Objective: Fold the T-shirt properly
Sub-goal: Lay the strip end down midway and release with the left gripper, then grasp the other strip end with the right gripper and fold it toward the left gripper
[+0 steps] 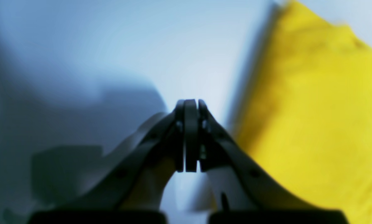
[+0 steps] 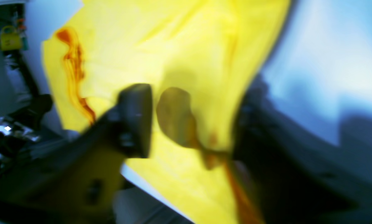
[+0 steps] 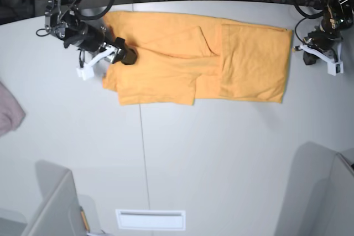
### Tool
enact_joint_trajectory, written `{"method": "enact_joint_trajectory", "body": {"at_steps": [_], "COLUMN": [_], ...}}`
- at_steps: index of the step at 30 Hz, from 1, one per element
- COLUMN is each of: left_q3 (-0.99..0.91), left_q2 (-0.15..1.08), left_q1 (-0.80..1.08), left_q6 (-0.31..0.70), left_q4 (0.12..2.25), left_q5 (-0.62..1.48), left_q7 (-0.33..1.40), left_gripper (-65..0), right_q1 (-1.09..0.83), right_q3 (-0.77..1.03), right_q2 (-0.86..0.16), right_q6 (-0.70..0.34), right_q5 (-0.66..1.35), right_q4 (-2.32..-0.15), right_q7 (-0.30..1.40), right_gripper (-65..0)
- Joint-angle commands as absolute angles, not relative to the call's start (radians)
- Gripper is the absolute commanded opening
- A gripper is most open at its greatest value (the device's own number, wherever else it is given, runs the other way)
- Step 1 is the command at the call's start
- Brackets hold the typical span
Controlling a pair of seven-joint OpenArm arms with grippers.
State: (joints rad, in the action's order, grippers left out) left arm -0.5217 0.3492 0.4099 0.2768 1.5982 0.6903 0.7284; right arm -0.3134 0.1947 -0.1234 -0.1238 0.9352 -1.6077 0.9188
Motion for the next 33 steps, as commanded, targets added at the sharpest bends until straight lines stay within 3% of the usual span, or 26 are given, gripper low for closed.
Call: {"method": "enact_joint_trajectory", "body": {"at_steps": [1, 4, 5, 13, 17, 33], "left_q3": [-0.509, -0.440, -0.417, -0.229, -0.154, -0.120], "left_q2": [0.367, 0.366, 0.364, 0.361, 0.361, 0.346], "left_q1": [0.410, 0.406, 0.404, 0.364, 0.328, 0.286], "left_q6": [0.278, 0.278, 0.278, 0.278, 0.278, 0.275], "left_q4": [1.609, 1.580, 1.572, 1.561, 1.557, 1.572], "left_q5": [0.700, 0.631, 0.599, 0.507, 0.510, 0.501], "left_q7": [0.671, 0.607, 0.602, 0.601, 0.601, 0.602], "left_gripper": [-65.0, -65.0, -65.0, -65.0, -65.0, -65.0], "right_q1": [-0.315, -0.297, -0.286, -0.217, -0.199, -0.189], "right_q3": [0.197, 0.199, 0.203, 0.194, 0.142, 0.053], "right_q2": [-0.130, -0.127, -0.127, -0.145, -0.162, -0.183], "right_q6": [-0.111, -0.111, -0.111, -0.097, -0.007, 0.004], "right_q5": [0.909, 0.909, 0.909, 0.906, 0.905, 0.789], "right_q4": [-1.610, -1.609, -1.610, -1.620, -1.636, -1.980], "right_q7": [0.937, 0.937, 0.937, 0.944, 0.937, 0.958], "right_gripper": [-43.2, -61.5, -65.0, -65.0, -65.0, -65.0]}}
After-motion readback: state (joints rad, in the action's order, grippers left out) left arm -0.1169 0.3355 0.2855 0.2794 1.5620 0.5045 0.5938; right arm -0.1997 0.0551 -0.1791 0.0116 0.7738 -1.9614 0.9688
